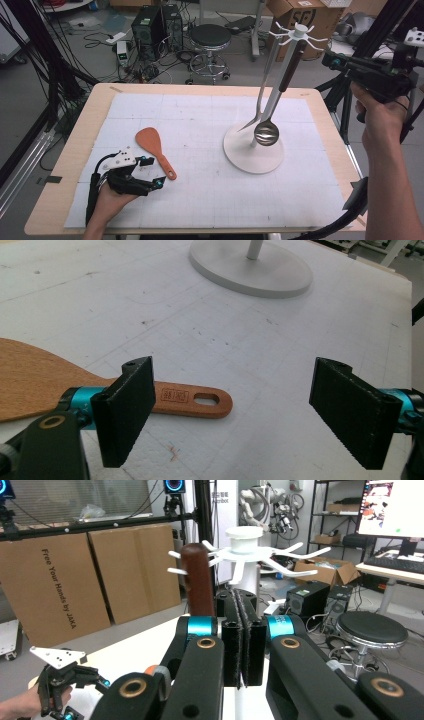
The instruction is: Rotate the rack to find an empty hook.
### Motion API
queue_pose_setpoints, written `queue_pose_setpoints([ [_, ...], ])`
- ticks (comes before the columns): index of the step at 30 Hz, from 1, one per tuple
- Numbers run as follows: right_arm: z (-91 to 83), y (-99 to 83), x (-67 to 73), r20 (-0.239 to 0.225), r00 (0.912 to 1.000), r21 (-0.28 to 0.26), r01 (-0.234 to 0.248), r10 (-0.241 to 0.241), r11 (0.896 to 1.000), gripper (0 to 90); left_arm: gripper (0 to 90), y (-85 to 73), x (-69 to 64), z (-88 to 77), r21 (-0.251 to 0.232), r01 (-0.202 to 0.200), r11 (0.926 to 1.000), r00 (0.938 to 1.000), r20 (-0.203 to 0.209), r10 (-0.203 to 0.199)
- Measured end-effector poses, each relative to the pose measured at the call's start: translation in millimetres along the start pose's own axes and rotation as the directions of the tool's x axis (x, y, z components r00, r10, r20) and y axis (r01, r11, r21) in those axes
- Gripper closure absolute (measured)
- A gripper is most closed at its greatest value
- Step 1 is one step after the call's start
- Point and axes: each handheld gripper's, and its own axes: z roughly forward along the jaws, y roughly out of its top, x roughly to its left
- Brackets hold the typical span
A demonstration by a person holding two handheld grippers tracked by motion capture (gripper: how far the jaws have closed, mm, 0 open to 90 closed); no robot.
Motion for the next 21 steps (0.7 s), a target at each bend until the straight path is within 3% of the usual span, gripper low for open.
queue_pose_setpoints([
  [10, 7.3, 5.2, 0.5, -0.008, 0.9998, 0.002, 0.016, -0.016, 1.000, 89.6, 19.0, 0.0, 0.4, -0.5, -0.001, 0.001, 1.0000, 1.0000, -0.004, -0.001],
  [21, 17.7, 6.8, 16.1, -0.033, 0.9981, 0.027, 0.052, -0.051, 0.998, 89.6, 19.0, 0.3, 0.0, -0.5, -0.004, -0.002, 1.0000, 1.0000, 0.000, 0.002],
])
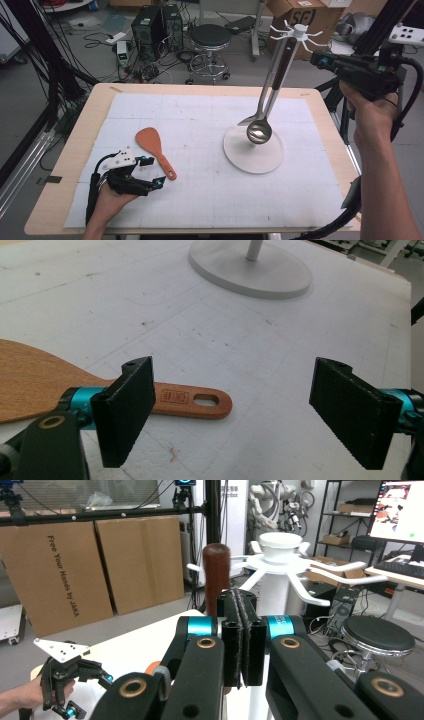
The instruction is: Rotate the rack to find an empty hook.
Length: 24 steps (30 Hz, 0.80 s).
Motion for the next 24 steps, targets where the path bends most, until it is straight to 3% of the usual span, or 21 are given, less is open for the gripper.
queue_pose_setpoints([
  [16, 19.5, 3.2, 13.7, -0.022, 0.9996, 0.016, 0.021, -0.021, 1.000, 89.6, 19.0, 0.1, -0.4, 0.5, -0.002, 0.004, 1.0000, 1.0000, 0.002, -0.004],
  [24, 18.6, -1.8, 14.4, -0.036, 0.9991, 0.017, 0.023, -0.022, 1.000, 89.6, 19.0, 0.1, -0.2, 0.2, -0.002, 0.002, 1.0000, 1.0000, -0.001, -0.002],
])
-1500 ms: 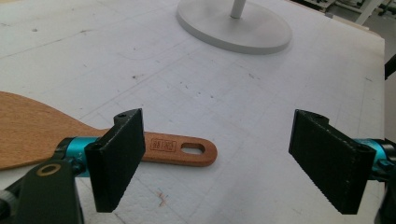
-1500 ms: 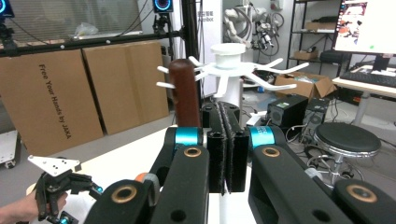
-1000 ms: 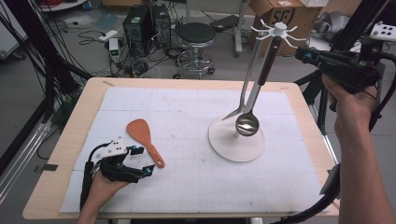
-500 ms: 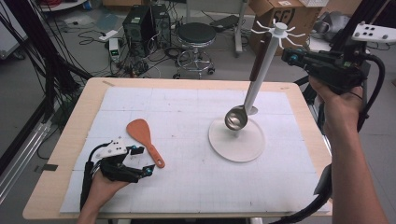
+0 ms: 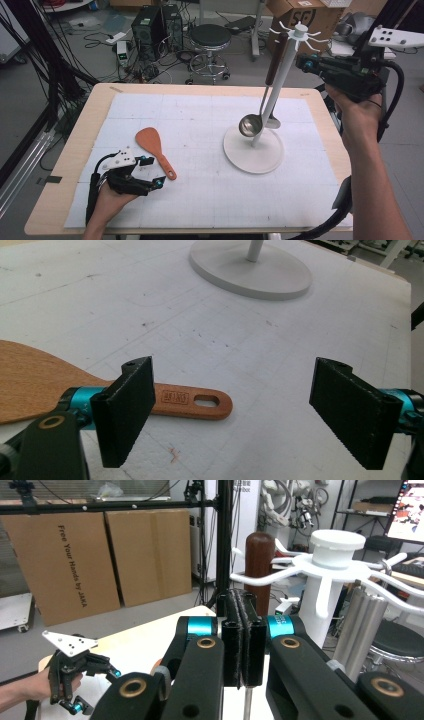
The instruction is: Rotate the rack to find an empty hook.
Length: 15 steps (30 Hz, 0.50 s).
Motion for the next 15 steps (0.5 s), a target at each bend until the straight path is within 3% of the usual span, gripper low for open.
queue_pose_setpoints([
  [8, -15.1, -13.2, -12.7, 0.013, 0.9994, -0.021, -0.032, 0.033, 0.999, 89.6, 18.9, 0.1, -0.4, 0.6, 0.004, -0.001, 1.0000, 1.0000, 0.000, 0.001],
  [15, -31.4, -11.6, -27.0, 0.050, 0.9968, -0.052, -0.059, 0.062, 0.997, 89.6, 18.8, -0.3, -0.5, 1.9, 0.005, 0.003, 1.0000, 1.0000, 0.001, -0.003],
])
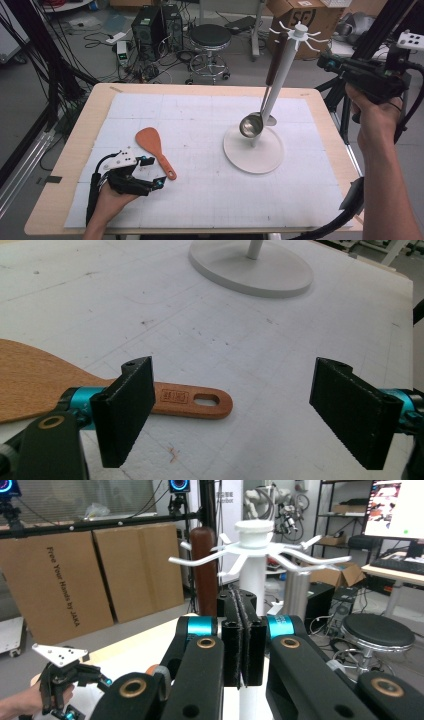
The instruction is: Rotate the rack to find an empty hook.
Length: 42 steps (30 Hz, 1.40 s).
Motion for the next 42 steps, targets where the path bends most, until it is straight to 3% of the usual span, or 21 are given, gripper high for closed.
queue_pose_setpoints([
  [12, 8.2, 6.7, 3.4, -0.005, 0.9998, 0.011, 0.017, -0.017, 1.000, 89.6, 18.9, 0.0, -0.1, -0.8, 0.001, -0.003, 1.0000, 1.0000, 0.001, 0.003],
  [24, 22.5, 11.3, 19.3, -0.030, 0.9981, 0.025, 0.055, -0.054, 0.998, 89.6, 18.9, 0.0, 0.2, -1.1, -0.002, -0.006, 1.0000, 1.0000, -0.002, 0.006],
  [37, 33.3, 10.6, 27.4, -0.045, 0.9971, 0.038, 0.062, -0.061, 0.997, 89.4, 18.9, 0.1, 0.3, -1.7, -0.002, -0.004, 1.0000, 1.0000, -0.002, 0.004],
  [42, 34.8, 4.0, 30.0, -0.058, 0.9971, 0.034, 0.051, -0.049, 0.998, 77.2, 18.9, -0.1, 1.0, -2.2, -0.003, -0.004, 1.0000, 1.0000, -0.005, 0.004],
])
